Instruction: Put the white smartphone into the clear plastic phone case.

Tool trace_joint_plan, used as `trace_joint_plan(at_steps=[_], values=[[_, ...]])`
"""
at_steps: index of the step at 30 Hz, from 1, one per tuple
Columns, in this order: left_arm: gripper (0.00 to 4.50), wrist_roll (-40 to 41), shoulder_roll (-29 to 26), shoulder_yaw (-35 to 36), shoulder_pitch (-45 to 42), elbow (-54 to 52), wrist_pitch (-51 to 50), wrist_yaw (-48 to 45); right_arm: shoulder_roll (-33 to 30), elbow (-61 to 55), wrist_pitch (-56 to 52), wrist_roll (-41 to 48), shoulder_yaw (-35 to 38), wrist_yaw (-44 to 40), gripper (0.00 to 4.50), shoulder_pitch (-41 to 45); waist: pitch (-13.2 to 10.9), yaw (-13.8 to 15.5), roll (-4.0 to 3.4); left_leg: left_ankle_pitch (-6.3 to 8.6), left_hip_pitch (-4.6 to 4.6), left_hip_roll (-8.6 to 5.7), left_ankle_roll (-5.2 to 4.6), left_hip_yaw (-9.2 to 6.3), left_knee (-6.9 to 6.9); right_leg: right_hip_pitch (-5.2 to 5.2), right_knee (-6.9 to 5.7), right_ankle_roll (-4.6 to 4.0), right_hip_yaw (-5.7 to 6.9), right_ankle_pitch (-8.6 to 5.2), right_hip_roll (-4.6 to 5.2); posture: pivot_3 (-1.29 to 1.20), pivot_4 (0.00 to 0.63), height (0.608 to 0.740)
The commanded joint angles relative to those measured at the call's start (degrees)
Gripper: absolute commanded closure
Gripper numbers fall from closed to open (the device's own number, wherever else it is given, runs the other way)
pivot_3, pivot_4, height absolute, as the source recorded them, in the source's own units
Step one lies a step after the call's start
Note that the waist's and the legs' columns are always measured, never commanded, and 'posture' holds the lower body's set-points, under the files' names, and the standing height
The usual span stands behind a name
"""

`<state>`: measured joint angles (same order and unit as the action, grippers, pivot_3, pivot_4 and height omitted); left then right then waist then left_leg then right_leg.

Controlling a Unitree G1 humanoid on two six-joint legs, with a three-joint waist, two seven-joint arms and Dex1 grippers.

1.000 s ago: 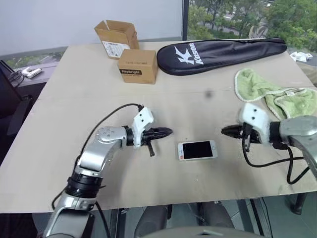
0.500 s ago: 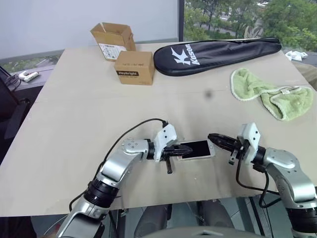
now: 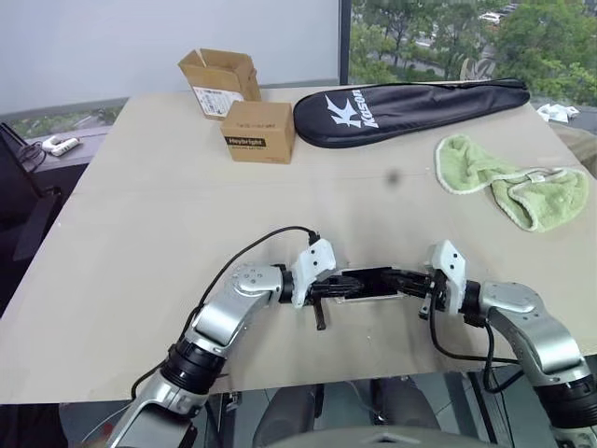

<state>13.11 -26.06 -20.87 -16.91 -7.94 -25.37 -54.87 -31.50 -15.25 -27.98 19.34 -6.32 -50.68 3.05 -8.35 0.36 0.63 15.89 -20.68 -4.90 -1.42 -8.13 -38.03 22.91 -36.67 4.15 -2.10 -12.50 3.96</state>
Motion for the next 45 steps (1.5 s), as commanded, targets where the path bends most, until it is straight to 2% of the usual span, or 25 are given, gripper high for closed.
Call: trace_joint_plan(at_steps=[1, 3, 8, 12, 31, 45], values=[[4.5, -1.1, -0.5, -0.8, 0.9, 0.9, -0.2, 0.2, -1.9, 4.6, -9.9, -1.9, -2.2, 3.5, 4.47, -2.8, 0.2, 0.3, 0.02, 0.01, 0.08, 0.0, -0.02, -0.01, 0.0, -0.12, 0.03, 0.04, 0.01, -0.03, 0.0, 0.0, 0.15, 0.74], [4.5, -1.1, -0.4, -0.7, 0.8, 1.0, -0.2, 0.1, -1.8, 5.6, -11.5, -2.6, -2.4, 5.5, 4.47, -2.3, 0.5, 0.4, 0.16, 0.03, 0.19, 0.0, -0.05, -0.07, 0.0, -0.26, 0.16, 0.27, 0.08, -0.18, 0.0, 0.0, 0.15, 0.74], [4.5, -1.3, -0.5, -0.4, 0.7, 1.4, 0.0, -0.1, -0.8, 7.5, -15.2, -2.2, -2.1, 8.9, 4.47, -1.1, 1.0, 0.4, 0.38, 0.03, 0.39, 0.0, -0.05, -0.09, -0.01, -0.5, 0.19, 0.17, 0.09, -0.28, 0.04, 0.0, 0.15, 0.74], [4.5, -1.3, -0.8, -0.2, 0.7, 1.5, 0.1, -0.3, -1.1, 8.3, -17.2, -1.9, -2.4, 10.3, 4.47, -1.6, 1.0, 0.5, 0.35, 0.2, 0.96, 0.01, 0.17, -0.16, 0.1, -1.2, 0.33, 0.26, 0.07, -0.49, 0.14, 0.0, 0.15, 0.74], [4.5, -1.2, -1.9, 0.1, 0.7, 1.4, -0.3, -1.1, -3.9, 7.4, -18.8, -0.5, -3.1, 10.1, 4.47, -5.9, 1.4, 0.6, 0.62, 0.21, 0.95, 0.02, 0.15, -0.31, 0.62, -1.21, 0.86, 0.28, 0.19, -0.5, 0.21, 0.0, 0.15, 0.74], [4.5, -1.1, -2.7, 0.7, 0.9, 0.4, -1.4, -0.6, -4.2, 14.0, -19.1, -4.5, -7.2, 13.5, 4.47, -3.7, 1.5, 0.6, 0.77, 0.23, 0.93, 0.06, 0.2, -0.31, 0.76, -1.27, 0.93, 0.3, -0.12, -0.54, 0.33, 0.0, 0.15, 0.74]])
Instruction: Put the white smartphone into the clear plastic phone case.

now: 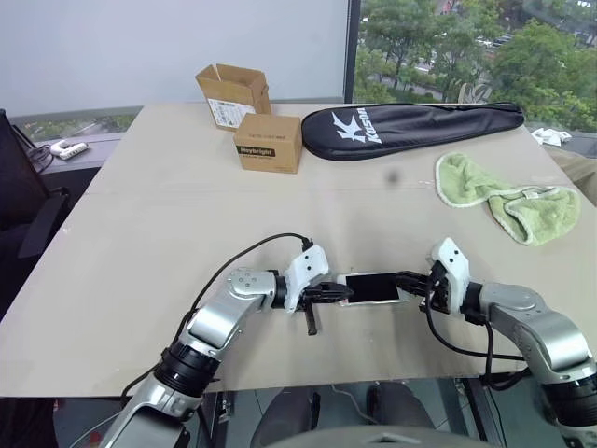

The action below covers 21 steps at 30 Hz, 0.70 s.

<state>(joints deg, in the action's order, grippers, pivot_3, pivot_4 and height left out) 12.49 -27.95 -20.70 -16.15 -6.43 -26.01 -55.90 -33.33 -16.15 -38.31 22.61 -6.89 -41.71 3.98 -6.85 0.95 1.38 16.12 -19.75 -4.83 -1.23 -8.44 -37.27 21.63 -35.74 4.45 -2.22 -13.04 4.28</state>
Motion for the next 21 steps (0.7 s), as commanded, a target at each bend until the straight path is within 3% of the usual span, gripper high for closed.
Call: trace_joint_plan(at_steps=[1, 10, 17, 21], values=[[4.5, -0.4, -0.8, 0.6, 0.1, -1.2, -0.8, 0.5, -2.3, 15.4, -8.6, -8.0, -6.8, 4.6, 4.47, -4.5, 0.0, 0.0, 0.03, 0.0, -0.01, 0.0, 0.0, 0.01, 0.02, 0.0, 0.01, 0.01, -0.02, -0.01, 0.0, 0.0, 0.15, 0.74], [4.5, -0.3, -1.0, 0.8, -0.2, -1.2, -1.0, 0.8, -3.4, 17.3, -6.9, -9.3, -8.2, 4.2, 4.47, -4.7, 0.2, 0.0, 0.28, 0.01, -0.03, 0.04, 0.02, 0.03, 0.16, -0.18, 0.03, 0.08, -0.02, -0.47, 0.1, 0.0, 0.15, 0.74], [4.5, -0.3, -0.4, 0.5, -0.5, -0.8, -0.8, 1.0, -4.4, 15.5, 8.3, -8.2, -5.3, -1.7, 4.47, -6.9, 0.1, 0.1, 0.21, 0.02, -0.14, 0.03, 0.02, 0.04, 0.21, -0.17, 0.13, 0.08, 0.09, -0.48, 0.22, 0.0, 0.15, 0.74], [4.5, -0.4, 0.0, 0.3, -0.6, -0.6, -0.6, 1.1, -3.0, 16.0, 23.6, -7.2, -1.8, -5.0, 4.47, -9.0, -0.2, 0.3, 0.08, 0.02, -0.12, 0.03, 0.02, 0.02, 0.31, 0.04, 0.27, 0.08, 0.23, -0.48, 0.27, 0.0, 0.15, 0.74]])
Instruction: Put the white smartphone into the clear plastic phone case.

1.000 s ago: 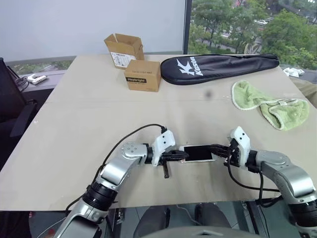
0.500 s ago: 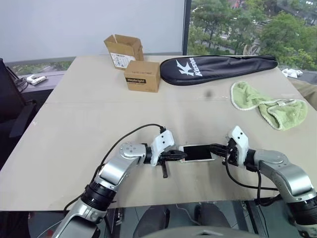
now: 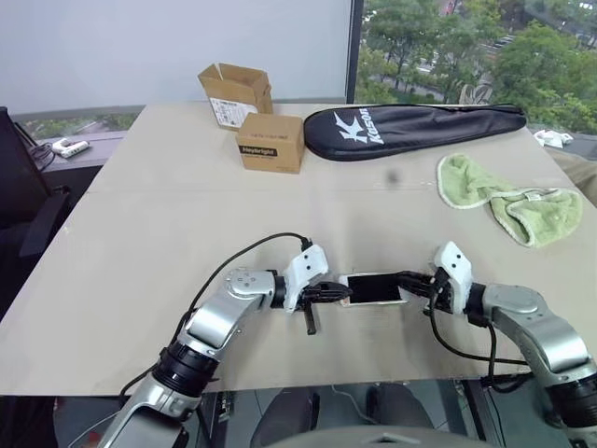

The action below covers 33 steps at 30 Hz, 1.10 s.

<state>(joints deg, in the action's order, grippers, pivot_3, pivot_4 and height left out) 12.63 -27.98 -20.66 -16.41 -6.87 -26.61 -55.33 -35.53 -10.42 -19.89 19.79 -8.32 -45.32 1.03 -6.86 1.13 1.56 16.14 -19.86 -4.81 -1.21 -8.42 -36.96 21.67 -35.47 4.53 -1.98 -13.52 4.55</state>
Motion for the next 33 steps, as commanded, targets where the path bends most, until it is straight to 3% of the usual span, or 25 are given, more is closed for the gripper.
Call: trace_joint_plan(at_steps=[1, 4, 11, 16, 33], values=[[4.5, -0.5, 0.1, 0.3, -0.4, -0.1, 0.1, 0.5, -0.3, 10.3, 7.5, -3.7, 0.5, -2.0, 4.47, -6.4, -0.2, 0.2, -0.16, 0.0, -0.01, 0.0, -0.01, -0.02, 0.04, 0.01, 0.06, 0.0, 0.05, 0.0, 0.02, 0.0, 0.15, 0.74], [4.5, -0.6, 0.3, 0.2, -0.4, 0.3, 0.5, 0.6, 0.9, 11.0, 14.6, -2.3, 2.9, -3.8, 4.47, -7.1, -0.6, 0.4, -0.39, 0.05, -0.04, -0.05, -0.12, -0.03, 0.14, 0.07, 0.13, 0.02, 0.16, 0.02, 0.05, 0.0, 0.15, 0.74], [4.5, -0.7, 0.8, -0.1, -0.4, 0.9, 1.1, 0.6, 1.3, 11.1, 16.9, 0.4, 6.1, -6.6, 4.47, -8.3, -1.3, 0.7, -1.07, -0.06, -0.35, -0.09, -0.4, -0.02, 0.43, 0.57, 0.13, 0.25, 0.47, 0.17, 0.09, 0.0, 0.15, 0.74], [4.5, -0.7, 1.0, -0.3, -0.4, 1.1, 1.4, 0.5, 0.9, 10.3, 16.9, 1.2, 7.4, -7.4, 4.47, -9.8, -1.3, 1.3, -1.07, -0.08, -0.79, -0.19, -0.43, -0.07, 0.4, 0.98, 0.14, 0.2, 0.56, 0.2, 0.12, 0.0, 0.15, 0.74], [4.5, -0.8, 0.9, -0.8, -0.2, 1.2, 1.9, 0.1, -2.0, 10.6, 18.4, -3.2, 4.3, -11.2, 4.47, -11.5, -1.3, 1.3, -1.04, -0.08, -0.83, -0.37, -0.44, -0.19, 0.41, 0.98, 0.14, 0.24, 0.71, 0.18, 0.32, 0.0, 0.15, 0.74]])
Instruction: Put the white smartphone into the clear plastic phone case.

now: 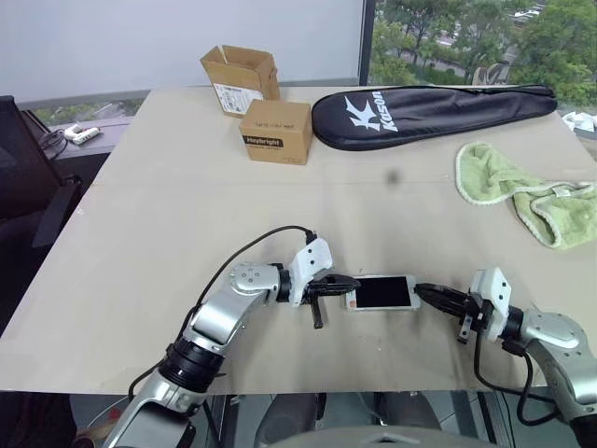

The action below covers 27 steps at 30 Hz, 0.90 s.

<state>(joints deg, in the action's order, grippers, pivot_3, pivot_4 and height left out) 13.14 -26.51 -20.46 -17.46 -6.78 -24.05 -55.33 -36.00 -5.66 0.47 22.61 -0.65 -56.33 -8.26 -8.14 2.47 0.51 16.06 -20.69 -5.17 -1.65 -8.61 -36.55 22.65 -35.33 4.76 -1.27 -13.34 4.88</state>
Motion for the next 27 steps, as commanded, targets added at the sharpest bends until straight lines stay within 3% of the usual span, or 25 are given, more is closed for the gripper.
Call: trace_joint_plan(at_steps=[1, 14, 18, 22, 27], values=[[4.5, -1.4, -0.6, -1.0, 0.8, 1.1, -0.6, 0.1, -1.6, 5.9, -1.8, -6.5, -4.1, -0.4, 4.47, -2.1, 0.0, -0.1, 0.02, 0.0, 0.01, 0.0, 0.0, 0.0, 0.0, 0.0, 0.0, -0.01, 0.0, 0.01, 0.0, 0.0, 0.15, 0.74], [4.5, -1.4, -0.9, -0.7, 1.0, 0.8, -0.9, 0.4, -4.9, 12.3, 2.3, -18.3, -11.6, 0.3, 4.47, -0.1, 0.9, -0.2, 0.78, 0.0, 0.22, 0.07, 0.02, -0.02, 0.0, -0.19, -0.04, 0.01, 0.01, -0.01, -0.12, 0.0, 0.15, 0.74], [4.5, -1.5, -1.2, -0.4, 1.1, 0.7, -0.9, 0.4, -5.7, 13.2, 4.1, -22.1, -14.5, 0.1, 4.47, 1.2, 0.8, -0.3, 0.95, 0.18, 0.92, 0.1, 0.27, 0.02, 0.03, -1.01, 0.05, -0.2, -0.05, -0.19, -0.06, 0.0, 0.15, 0.74], [4.5, -1.5, -1.2, -0.3, 1.1, 0.8, -0.8, 0.6, -6.9, 13.2, 4.4, -26.4, -17.1, 0.5, 4.47, 2.3, 1.0, -0.3, 1.11, 0.18, 0.96, 0.2, 0.27, 0.03, 0.03, -1.01, 0.04, -0.21, -0.08, -0.19, 0.0, 0.0, 0.15, 0.74], [4.5, -1.5, -0.9, -0.2, 1.1, 1.0, -0.7, 0.9, -5.2, 10.9, -0.7, -22.1, -14.1, 3.2, 4.47, 3.3, 1.0, -0.3, 1.18, 0.16, 1.01, 0.27, 0.29, 0.02, 0.03, -1.01, 0.0, -0.22, 0.02, -0.18, -0.01, 0.0, 0.15, 0.74]])
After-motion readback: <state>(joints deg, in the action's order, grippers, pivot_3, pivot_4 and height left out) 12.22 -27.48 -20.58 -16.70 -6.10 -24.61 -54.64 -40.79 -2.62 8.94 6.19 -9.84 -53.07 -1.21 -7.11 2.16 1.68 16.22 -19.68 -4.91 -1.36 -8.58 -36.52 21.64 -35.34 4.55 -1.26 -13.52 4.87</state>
